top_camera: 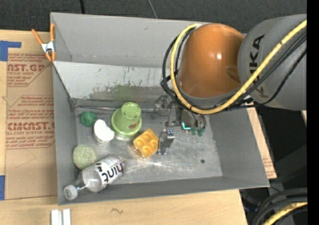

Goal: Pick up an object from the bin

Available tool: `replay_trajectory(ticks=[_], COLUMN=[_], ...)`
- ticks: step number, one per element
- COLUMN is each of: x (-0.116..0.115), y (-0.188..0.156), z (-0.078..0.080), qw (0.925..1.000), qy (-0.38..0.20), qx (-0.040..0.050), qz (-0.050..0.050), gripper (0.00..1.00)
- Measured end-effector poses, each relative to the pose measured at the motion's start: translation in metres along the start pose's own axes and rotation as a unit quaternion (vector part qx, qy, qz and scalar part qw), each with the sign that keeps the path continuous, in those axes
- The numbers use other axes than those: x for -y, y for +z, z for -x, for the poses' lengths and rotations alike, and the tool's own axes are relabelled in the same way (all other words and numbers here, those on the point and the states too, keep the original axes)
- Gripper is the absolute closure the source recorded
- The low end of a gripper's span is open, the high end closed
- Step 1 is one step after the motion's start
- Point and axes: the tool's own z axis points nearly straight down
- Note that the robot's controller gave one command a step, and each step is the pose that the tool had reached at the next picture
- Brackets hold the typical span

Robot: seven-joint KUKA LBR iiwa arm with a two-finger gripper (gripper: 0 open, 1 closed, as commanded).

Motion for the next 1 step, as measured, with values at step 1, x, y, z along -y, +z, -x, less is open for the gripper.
replay_trajectory(ticks=[1], x=[0.0005], y=[-0.0039], z=[0.0016], qw=[1.0], qy=[0.001], qx=[0.004], qz=[0.001], gripper=[0.0])
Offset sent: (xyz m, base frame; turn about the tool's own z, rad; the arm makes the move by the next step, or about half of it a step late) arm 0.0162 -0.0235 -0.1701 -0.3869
